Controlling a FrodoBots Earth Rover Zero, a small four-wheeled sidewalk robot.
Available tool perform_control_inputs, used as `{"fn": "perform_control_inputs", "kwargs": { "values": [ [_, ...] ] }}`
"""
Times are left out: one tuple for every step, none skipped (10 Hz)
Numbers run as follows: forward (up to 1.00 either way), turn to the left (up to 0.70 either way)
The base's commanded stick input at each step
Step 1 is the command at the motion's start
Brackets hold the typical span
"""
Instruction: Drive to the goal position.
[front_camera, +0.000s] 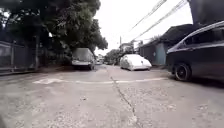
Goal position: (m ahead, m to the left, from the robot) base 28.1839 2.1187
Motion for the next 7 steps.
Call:
{"fn": "perform_control_inputs", "kwargs": {
  "values": [
    [1.0,0.26],
    [1.0,0.12],
    [1.0,0.0],
    [1.0,0.21],
    [1.0,0.02],
    [1.0,0.0],
    [1.0,0.0]
  ]
}}
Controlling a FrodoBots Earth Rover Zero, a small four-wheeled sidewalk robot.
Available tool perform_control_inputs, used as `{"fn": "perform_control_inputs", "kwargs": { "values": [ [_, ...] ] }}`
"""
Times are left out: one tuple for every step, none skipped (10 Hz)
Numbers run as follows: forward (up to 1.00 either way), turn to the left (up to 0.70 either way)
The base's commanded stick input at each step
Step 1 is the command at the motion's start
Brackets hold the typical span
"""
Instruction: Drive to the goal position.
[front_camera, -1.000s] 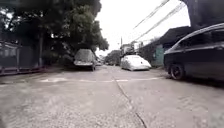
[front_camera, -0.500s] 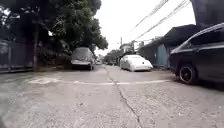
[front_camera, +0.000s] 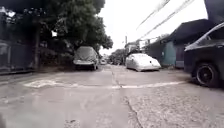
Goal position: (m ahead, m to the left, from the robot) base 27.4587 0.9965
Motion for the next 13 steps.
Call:
{"fn": "perform_control_inputs", "kwargs": {
  "values": [
    [1.0,0.0],
    [1.0,0.0],
    [1.0,0.0],
    [1.0,0.19],
    [1.0,0.13],
    [1.0,0.0],
    [1.0,0.0],
    [1.0,0.0],
    [1.0,0.0],
    [1.0,0.0],
    [1.0,0.0],
    [1.0,0.0],
    [1.0,0.0]
  ]
}}
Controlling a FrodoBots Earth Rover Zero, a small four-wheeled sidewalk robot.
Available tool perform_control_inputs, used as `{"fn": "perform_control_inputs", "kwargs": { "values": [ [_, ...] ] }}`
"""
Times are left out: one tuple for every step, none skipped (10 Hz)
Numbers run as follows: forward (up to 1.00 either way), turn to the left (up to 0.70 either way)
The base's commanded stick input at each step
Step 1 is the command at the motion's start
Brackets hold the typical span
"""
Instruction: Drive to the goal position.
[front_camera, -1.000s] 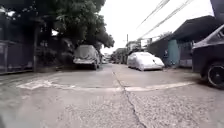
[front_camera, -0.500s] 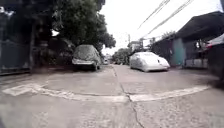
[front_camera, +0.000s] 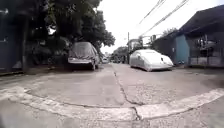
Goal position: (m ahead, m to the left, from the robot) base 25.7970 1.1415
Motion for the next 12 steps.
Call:
{"fn": "perform_control_inputs", "kwargs": {
  "values": [
    [1.0,0.0],
    [1.0,0.0],
    [1.0,0.0],
    [1.0,0.0],
    [1.0,0.0],
    [1.0,0.0],
    [1.0,0.0],
    [1.0,0.0],
    [1.0,0.0],
    [1.0,0.0],
    [1.0,0.0],
    [1.0,0.0]
  ]
}}
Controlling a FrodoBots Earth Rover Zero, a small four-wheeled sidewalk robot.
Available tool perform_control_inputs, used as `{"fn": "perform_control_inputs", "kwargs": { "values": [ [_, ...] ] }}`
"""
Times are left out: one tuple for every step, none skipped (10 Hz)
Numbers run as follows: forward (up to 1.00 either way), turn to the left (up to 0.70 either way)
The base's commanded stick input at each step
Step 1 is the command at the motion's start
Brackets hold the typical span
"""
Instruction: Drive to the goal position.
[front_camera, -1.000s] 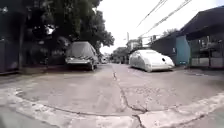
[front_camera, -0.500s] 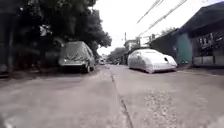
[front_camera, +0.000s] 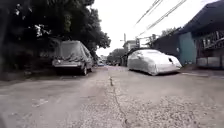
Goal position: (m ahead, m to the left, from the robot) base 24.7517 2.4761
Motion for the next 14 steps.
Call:
{"fn": "perform_control_inputs", "kwargs": {
  "values": [
    [1.0,0.0],
    [1.0,0.0],
    [1.0,0.0],
    [1.0,0.0],
    [1.0,0.0],
    [1.0,0.0],
    [1.0,0.0],
    [1.0,0.0],
    [1.0,0.0],
    [1.0,-0.13],
    [1.0,-0.07],
    [1.0,-0.19],
    [1.0,-0.08],
    [1.0,0.0]
  ]
}}
